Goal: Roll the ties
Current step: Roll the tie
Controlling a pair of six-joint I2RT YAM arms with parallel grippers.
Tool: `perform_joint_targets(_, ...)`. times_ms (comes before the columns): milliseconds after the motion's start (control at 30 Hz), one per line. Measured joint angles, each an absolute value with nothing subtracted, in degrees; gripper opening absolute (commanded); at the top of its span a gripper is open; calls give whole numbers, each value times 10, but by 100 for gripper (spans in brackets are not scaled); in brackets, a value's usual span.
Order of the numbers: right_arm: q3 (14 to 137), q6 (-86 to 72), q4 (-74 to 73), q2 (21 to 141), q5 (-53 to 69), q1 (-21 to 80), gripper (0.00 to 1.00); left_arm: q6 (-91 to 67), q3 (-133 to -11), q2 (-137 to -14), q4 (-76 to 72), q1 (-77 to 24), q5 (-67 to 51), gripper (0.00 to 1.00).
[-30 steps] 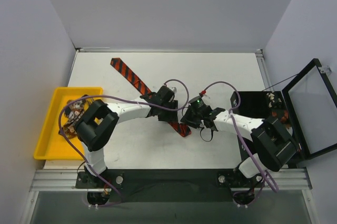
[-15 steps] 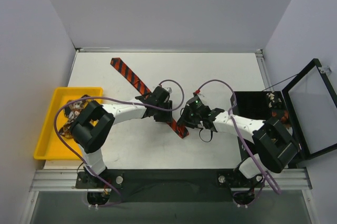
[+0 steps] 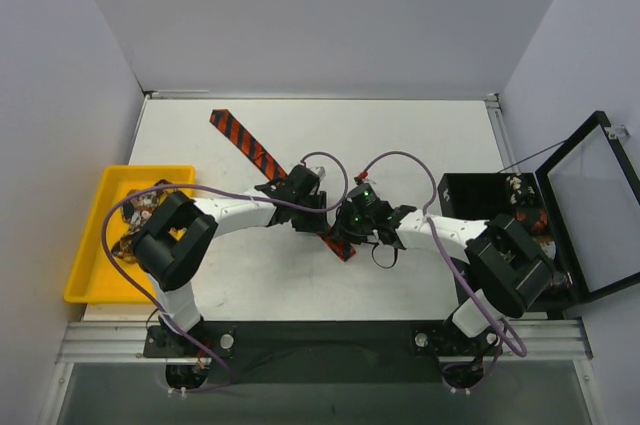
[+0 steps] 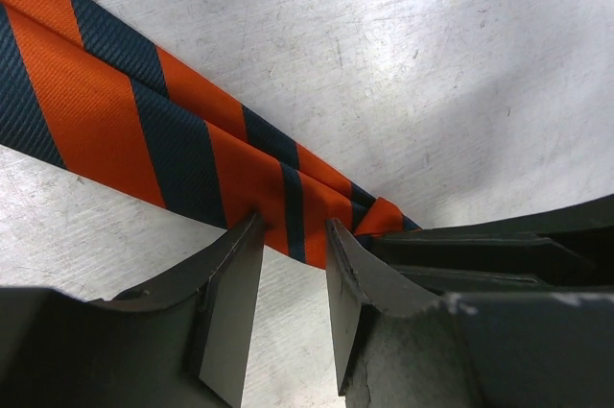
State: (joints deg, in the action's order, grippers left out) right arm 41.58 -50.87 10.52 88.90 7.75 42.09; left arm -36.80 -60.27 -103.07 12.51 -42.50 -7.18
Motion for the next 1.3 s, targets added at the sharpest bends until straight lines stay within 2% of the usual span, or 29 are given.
perform_joint_targets(267, 385, -514, 154, 898, 86, 421, 19, -368, -583, -1014, 116, -421, -78, 43)
perform_joint_targets(533, 302, -535, 323, 898, 96, 424, 20, -368, -578, -984, 116, -414, -78, 44)
perform_joint_targets(733, 225, -562, 521, 934, 96, 430, 21, -368, -574, -970, 116, -411, -77, 44)
perform_joint_targets(1067, 151, -622, 903, 1103, 88, 444, 27, -369, -548, -937, 122, -411, -58, 44)
perform_joint_targets(1200, 143, -623, 934, 1106, 83, 445, 29, -371, -547, -934, 126, -411, -52, 44)
perform_joint_targets(1300, 147, -598, 871, 1065, 76, 447, 31, -372, -547, -934, 126, -411, -48, 44)
